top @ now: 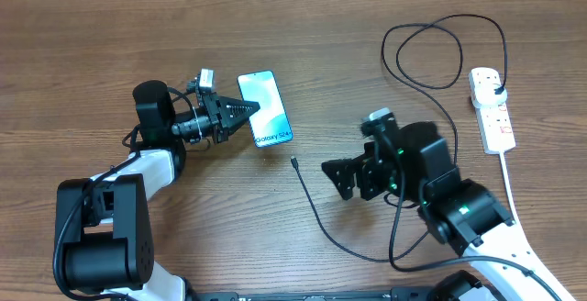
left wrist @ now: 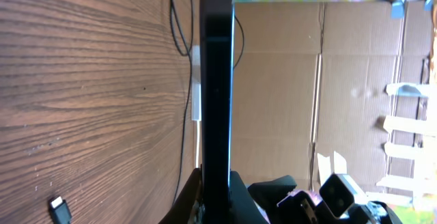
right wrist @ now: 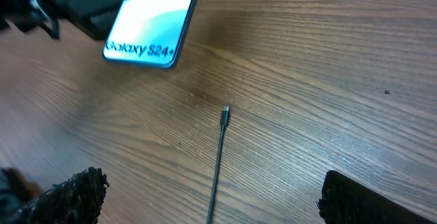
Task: Plug charger to phone and switch on socket
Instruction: 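Hold the phone upright with the left gripper, withdraw the right gripper, then move the right gripper down over the black USB-C cable end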
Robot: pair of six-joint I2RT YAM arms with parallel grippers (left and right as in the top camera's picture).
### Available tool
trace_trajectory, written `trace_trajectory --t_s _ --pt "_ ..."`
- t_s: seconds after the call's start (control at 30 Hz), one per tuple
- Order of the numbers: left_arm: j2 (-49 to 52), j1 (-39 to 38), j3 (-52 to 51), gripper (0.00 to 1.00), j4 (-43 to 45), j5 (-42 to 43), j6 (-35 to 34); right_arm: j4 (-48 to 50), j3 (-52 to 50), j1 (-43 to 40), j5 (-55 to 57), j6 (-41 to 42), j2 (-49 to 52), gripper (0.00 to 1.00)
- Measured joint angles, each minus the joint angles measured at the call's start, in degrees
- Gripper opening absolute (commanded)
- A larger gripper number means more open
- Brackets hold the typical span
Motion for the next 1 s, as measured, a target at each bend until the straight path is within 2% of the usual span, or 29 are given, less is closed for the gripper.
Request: trace_trajectory --t_s 0.3,0.57,0.67,1.0 --pt "0.0 0.0 0.0 0.04 1.2 0.3 0.9 0.5 0.0 6.6 7.8 -0.3 4.3 1.00" --pt "0.0 0.7 0.1 0.05 2.5 0.1 1.0 3.3 0.0 10.2 10.7 -2.7 10.0 0.94" --pt "0.0 1.6 0.1 0.05 2.5 -0.1 1.0 5.3 0.0 10.8 11.8 -3.4 12.5 0.87" --pt "0.0 3.9 0.1 0.04 2.4 -0.3 0.8 10.9 0.0 12.2 16.5 -6.1 22.6 0.83"
